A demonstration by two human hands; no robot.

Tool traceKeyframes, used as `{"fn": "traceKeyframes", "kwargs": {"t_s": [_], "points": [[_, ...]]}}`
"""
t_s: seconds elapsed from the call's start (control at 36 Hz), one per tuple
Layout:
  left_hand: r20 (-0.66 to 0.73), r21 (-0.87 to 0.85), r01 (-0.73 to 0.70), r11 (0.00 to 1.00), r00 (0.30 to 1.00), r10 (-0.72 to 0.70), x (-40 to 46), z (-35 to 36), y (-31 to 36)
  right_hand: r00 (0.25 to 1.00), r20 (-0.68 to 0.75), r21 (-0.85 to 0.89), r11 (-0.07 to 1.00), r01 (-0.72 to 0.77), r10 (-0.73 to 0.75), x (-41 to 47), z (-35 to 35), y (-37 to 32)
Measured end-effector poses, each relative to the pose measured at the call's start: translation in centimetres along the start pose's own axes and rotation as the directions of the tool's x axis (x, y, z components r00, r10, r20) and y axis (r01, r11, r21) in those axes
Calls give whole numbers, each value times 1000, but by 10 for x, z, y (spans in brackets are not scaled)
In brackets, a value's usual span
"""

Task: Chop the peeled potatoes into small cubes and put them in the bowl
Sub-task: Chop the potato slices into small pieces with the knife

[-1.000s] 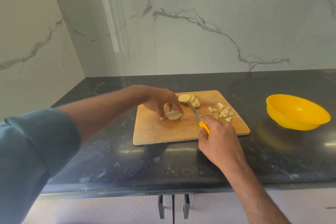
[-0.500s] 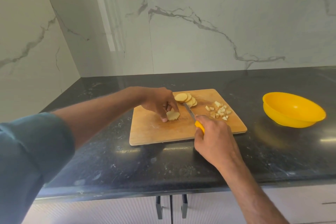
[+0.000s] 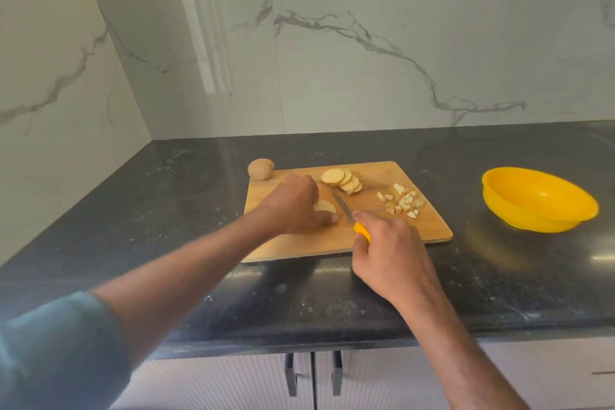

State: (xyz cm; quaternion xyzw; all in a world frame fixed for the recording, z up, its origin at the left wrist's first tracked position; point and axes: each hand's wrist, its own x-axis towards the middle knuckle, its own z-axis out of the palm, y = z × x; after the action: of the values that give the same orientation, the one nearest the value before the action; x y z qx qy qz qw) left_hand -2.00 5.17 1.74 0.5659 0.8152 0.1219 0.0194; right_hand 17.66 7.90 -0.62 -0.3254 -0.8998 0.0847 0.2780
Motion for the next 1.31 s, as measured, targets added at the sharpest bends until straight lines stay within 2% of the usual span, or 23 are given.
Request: {"fn": "traceKeyframes", "kwargs": {"t_s": [0.08, 0.33, 0.58, 0.83, 1.03, 1.31], "points": [[-73, -98, 51, 994, 996, -58, -8, 7, 1, 1000, 14, -25, 1000, 5, -5, -2, -3, -3], [-126, -376, -54, 925, 992, 6, -18, 11, -21, 999, 34, -5, 1000, 6, -6, -3, -4, -9], [-196, -411, -66, 909, 980, -18, -22, 16, -16, 999, 49, 2, 1000, 23, -23, 0, 3, -12], [-262, -376, -62, 925, 964, -42, -23, 25, -13, 999, 33, -16, 1000, 26, -25, -2, 6, -14], [-255, -381, -35, 924, 964, -69, -18, 25, -14, 1000, 0, 21, 1000, -7, 7, 3, 7, -12], [-234, -399, -26, 916, 969, -74, -14, 25, -12, 1000, -4, 40, 999, 24, -24, 10, 11, -21]]}}
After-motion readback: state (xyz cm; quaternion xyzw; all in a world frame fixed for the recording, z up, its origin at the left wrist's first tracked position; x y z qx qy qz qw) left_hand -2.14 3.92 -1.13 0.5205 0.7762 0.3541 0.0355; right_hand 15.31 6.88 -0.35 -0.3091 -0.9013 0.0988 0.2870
